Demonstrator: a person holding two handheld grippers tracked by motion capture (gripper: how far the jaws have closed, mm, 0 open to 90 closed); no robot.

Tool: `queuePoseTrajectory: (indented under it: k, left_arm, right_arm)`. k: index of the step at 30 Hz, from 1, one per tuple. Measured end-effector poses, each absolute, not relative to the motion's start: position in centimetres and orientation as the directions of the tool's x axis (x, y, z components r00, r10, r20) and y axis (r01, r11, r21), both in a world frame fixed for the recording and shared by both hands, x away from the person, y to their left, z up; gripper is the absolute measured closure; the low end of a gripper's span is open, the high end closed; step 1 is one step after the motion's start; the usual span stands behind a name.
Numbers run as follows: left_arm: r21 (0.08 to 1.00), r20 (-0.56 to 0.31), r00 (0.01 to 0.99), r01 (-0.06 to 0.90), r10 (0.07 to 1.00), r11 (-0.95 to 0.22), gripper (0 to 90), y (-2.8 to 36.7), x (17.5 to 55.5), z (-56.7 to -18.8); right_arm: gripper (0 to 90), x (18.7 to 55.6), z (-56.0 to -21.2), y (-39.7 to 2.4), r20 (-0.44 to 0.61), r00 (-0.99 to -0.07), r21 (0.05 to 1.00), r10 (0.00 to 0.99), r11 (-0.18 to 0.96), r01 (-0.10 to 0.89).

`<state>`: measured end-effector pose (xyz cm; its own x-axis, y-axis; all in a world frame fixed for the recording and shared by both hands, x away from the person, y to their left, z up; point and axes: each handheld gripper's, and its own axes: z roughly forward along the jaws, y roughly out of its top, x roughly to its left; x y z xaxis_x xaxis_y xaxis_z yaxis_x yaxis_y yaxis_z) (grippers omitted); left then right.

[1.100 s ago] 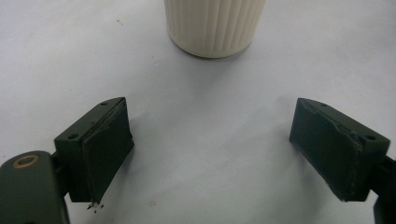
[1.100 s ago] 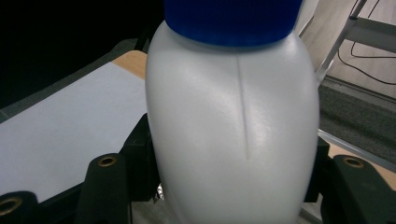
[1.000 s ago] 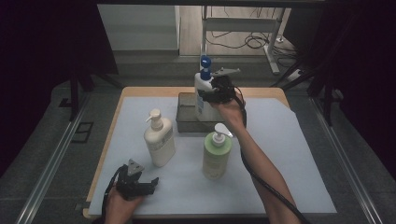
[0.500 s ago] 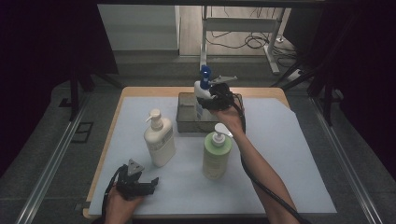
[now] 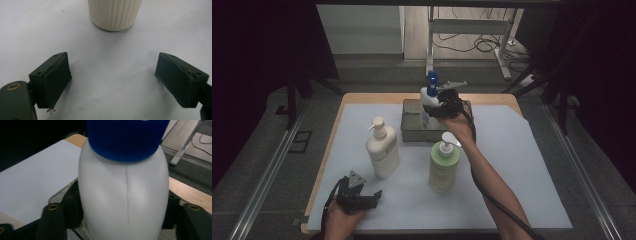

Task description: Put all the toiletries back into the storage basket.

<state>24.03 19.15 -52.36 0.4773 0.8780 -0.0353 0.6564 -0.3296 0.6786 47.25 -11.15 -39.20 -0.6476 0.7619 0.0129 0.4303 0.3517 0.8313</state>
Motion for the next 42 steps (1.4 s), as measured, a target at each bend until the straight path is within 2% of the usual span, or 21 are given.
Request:
queuePoseTrajectory:
  k: [1, 3, 23, 27, 35, 36, 37, 38, 39, 40, 42]
  left_arm:
    - [0.678, -0.035, 0.477, 0.656, 0.878, -0.33, 12.2, 19.2, 24.0, -52.4]
    - [0.679, -0.034, 0.478, 0.656, 0.877, -0.331, 12.2, 19.2, 24.0, -52.4]
    - [0.68, -0.035, 0.478, 0.655, 0.878, -0.329, 12.2, 19.1, 24.0, -52.4]
    - [0.68, -0.036, 0.477, 0.656, 0.878, -0.328, 12.2, 19.1, 24.0, -52.4]
    - [0.679, -0.034, 0.477, 0.656, 0.878, -0.33, 12.2, 19.1, 24.0, -52.4]
    - [0.679, -0.034, 0.477, 0.656, 0.878, -0.33, 12.2, 19.1, 24.0, -52.4]
    - [0.679, -0.034, 0.477, 0.656, 0.878, -0.33, 12.2, 19.1, 24.0, -52.4]
    - [0.679, -0.034, 0.477, 0.656, 0.878, -0.33, 12.2, 19.1, 24.0, -52.4]
    - [0.679, -0.034, 0.477, 0.656, 0.878, -0.329, 12.2, 19.1, 24.0, -52.4]
    - [0.679, -0.034, 0.477, 0.656, 0.878, -0.329, 12.2, 19.1, 24.0, -52.4]
    - [0.679, -0.034, 0.477, 0.656, 0.878, -0.329, 12.2, 19.1, 24.0, -52.4]
  right_arm:
    - [28.7, 47.2, -39.3, -11.2, 0.011, -0.655, 0.836, 0.756, 0.352, 0.42]
    - [26.9, 47.2, -39.4, -11.3, 0.006, -0.667, 0.835, 0.745, 0.363, 0.413]
    - [29.1, 44.7, -41.8, -14.5, 0.0, -0.687, 0.807, 0.727, 0.405, 0.429]
    - [33.6, 44.2, -42.3, -15.2, 0.02, -0.686, 0.802, 0.728, 0.398, 0.445]
    - [48.6, 44.2, -43.0, -16.6, 0.06, -0.649, 0.789, 0.759, 0.362, 0.497]
    - [51.5, 44.3, -43.0, -16.8, 0.059, -0.642, 0.789, 0.765, 0.358, 0.499]
    - [58.4, 44.4, -43.0, -17.1, 0.072, -0.63, 0.79, 0.773, 0.341, 0.509]
    - [58.4, 44.4, -43.0, -17.1, 0.072, -0.63, 0.79, 0.773, 0.341, 0.509]
    - [66.7, 44.7, -43.1, -17.3, 0.071, -0.617, 0.785, 0.784, 0.337, 0.519]
    - [66.7, 44.7, -43.1, -17.3, 0.071, -0.617, 0.785, 0.784, 0.337, 0.519]
    - [72.9, 45.0, -43.2, -17.3, 0.073, -0.612, 0.782, 0.787, 0.336, 0.525]
